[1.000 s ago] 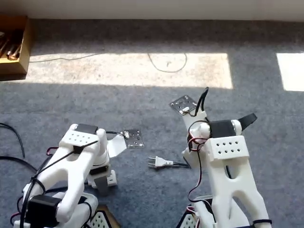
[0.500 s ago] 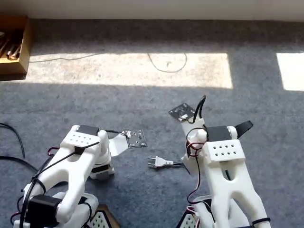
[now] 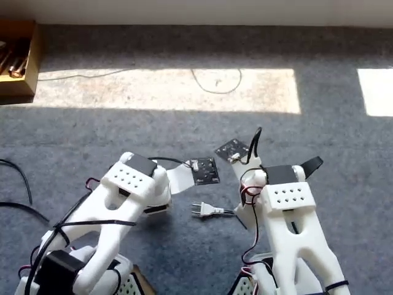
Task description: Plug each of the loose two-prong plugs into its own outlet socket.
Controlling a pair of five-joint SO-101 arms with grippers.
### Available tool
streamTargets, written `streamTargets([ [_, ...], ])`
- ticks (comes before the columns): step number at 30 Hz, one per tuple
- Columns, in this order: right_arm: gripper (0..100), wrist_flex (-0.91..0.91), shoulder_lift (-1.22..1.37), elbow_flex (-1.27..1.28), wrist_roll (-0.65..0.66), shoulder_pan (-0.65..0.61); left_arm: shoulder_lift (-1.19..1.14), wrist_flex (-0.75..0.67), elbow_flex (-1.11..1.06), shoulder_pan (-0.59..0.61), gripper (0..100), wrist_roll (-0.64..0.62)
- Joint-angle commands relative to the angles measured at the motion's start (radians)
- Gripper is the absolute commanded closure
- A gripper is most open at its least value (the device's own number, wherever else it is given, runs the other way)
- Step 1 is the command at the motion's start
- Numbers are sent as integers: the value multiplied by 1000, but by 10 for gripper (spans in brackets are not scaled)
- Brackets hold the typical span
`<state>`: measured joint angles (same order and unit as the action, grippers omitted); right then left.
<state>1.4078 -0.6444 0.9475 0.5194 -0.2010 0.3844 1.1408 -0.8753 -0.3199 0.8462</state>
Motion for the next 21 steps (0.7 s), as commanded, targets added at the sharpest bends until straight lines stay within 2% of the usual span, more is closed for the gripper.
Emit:
streamTargets([
  [1,121,-4,-13,-4,11,-1,18,8,35,90,813,-11],
  [4,121,-5,-13,-4,25,-5,18,9,33,154,768,3],
  [7,121,-2,-13,-4,57,-5,18,14,1,166,767,61],
  [12,121,-1,-12,-2,60,-4,27,8,-10,185,768,71],
  [21,121,-10,-5,-7,60,-4,28,15,259,549,768,63],
])
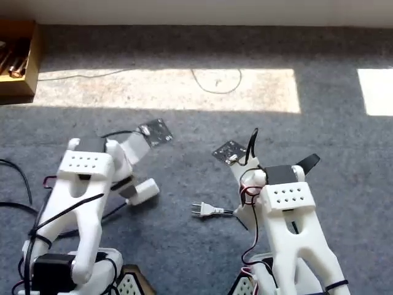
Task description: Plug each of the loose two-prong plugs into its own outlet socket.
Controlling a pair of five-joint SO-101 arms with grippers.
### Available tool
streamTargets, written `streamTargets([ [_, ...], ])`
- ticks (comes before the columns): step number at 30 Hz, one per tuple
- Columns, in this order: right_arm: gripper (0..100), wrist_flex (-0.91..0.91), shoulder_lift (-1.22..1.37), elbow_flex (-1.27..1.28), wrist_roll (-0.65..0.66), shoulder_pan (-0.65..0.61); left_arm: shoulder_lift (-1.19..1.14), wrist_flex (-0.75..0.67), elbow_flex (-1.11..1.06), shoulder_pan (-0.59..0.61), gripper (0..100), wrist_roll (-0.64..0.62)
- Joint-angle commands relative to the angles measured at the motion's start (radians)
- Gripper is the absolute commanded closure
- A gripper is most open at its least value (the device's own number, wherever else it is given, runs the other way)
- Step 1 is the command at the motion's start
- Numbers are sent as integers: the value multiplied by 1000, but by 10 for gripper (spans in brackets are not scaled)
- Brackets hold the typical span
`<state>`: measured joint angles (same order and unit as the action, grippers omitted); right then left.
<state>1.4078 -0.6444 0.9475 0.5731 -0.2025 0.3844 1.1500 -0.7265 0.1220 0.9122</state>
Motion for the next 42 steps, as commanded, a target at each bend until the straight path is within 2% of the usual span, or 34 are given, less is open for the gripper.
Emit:
streamTargets([
  [1,121,-12,-5,-8,5,-2,28,5,140,147,768,-26],
  [4,122,-39,-5,-5,11,-2,24,0,211,240,768,-153],
  [5,122,-54,-5,-5,11,-2,22,5,219,251,768,-161],
  [9,122,-65,-8,-4,11,-2,19,-2,170,246,768,-37],
  [12,122,-68,-7,-4,11,-4,18,-46,117,188,768,-58],
  [15,122,-67,-8,-4,11,-4,18,-124,36,76,768,-124],
  [18,122,-68,-5,-1,11,-4,18,-124,-38,-44,768,-138],
  [21,122,-73,-5,42,54,-4,25,-127,-58,-73,768,-140],
  [23,122,-73,-5,73,127,-2,28,-130,-50,-36,768,-140],
  [25,123,-76,-5,107,141,-2,28,-130,-1,41,768,-169],
  [28,176,-127,-5,116,150,-4,21,-130,104,196,768,-391],
  [31,370,-150,-5,99,152,-44,19,-129,108,291,768,-623],
  [35,659,-151,-13,51,149,-159,19,-176,33,292,768,-678],
  [37,659,-134,-15,12,149,-229,19,-256,-28,288,768,-704],
  [40,576,-64,-5,-33,173,-335,19,-381,-122,295,768,-727],
  [42,568,-56,-4,-39,219,-381,19,-443,-151,363,768,-727],
])
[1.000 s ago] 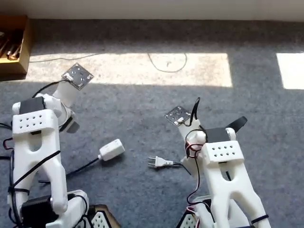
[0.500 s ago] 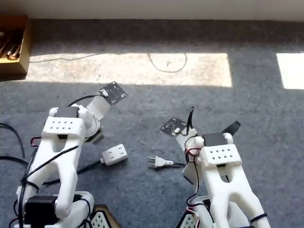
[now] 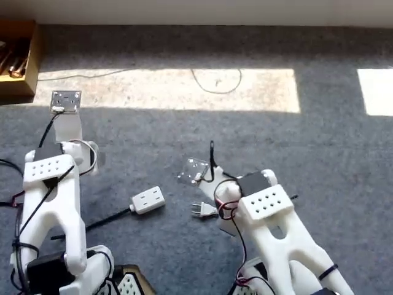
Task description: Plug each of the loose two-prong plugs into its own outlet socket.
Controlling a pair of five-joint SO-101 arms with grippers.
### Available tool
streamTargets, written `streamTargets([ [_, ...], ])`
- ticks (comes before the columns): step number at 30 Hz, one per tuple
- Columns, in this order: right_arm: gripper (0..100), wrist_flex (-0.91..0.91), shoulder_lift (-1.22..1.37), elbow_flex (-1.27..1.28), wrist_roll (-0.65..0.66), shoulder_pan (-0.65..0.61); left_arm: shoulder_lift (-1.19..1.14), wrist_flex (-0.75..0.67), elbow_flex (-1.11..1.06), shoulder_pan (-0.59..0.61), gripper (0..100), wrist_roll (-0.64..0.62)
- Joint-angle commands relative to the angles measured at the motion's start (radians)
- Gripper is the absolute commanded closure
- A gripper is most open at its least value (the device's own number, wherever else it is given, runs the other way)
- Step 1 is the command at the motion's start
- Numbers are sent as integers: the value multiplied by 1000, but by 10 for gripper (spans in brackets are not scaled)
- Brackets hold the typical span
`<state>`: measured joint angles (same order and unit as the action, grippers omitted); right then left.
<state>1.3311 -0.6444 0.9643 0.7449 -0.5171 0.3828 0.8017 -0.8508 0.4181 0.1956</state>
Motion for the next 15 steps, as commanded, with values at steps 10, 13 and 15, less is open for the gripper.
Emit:
streamTargets([
  [10,634,-12,-2,-62,233,-58,19,-417,-189,437,768,109],
  [13,635,-16,-2,-53,284,-48,19,-557,-274,487,768,109],
  [15,644,-42,-2,-10,310,-50,19,-626,-335,492,768,109],
])
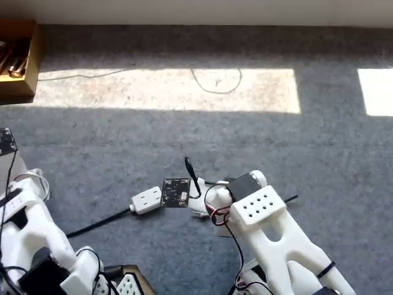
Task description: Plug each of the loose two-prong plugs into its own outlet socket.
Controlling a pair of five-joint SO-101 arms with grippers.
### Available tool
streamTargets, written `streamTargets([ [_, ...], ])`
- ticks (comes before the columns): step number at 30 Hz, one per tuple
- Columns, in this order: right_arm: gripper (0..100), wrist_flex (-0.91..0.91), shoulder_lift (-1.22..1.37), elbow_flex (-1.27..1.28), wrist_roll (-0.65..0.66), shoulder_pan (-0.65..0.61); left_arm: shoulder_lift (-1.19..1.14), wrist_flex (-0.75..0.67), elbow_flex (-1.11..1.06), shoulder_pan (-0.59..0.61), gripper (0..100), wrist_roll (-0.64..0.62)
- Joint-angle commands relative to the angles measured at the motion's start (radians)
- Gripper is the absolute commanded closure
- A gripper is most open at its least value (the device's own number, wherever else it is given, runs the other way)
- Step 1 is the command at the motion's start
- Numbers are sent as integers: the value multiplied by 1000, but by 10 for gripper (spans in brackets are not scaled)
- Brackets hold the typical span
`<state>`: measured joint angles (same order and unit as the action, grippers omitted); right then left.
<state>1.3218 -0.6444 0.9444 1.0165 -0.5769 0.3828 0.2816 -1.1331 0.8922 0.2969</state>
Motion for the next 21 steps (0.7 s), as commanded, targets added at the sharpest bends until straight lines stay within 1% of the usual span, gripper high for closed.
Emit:
streamTargets([
  [1,655,-50,-2,28,41,7,19,-133,-82,13,768,8],
  [4,683,-97,-2,82,48,-2,21,-198,-153,-10,768,9],
  [8,686,-108,-2,108,35,-10,21,-259,-202,-25,768,9],
  [12,700,-116,-2,42,-77,-42,21,-293,-232,-30,768,8],
  [13,727,-116,-2,10,-98,-56,21,-293,-239,-38,768,8],
  [16,864,-116,-1,-41,-175,-96,21,-292,-252,-50,768,8],
  [18,933,-142,-1,-21,-189,-104,28,-292,-259,-42,768,8],
  [19,952,-173,-1,4,-195,-104,28,-292,-259,-41,768,8],
  [21,948,-208,-1,54,-190,-105,27,-292,-259,-41,768,9],
])
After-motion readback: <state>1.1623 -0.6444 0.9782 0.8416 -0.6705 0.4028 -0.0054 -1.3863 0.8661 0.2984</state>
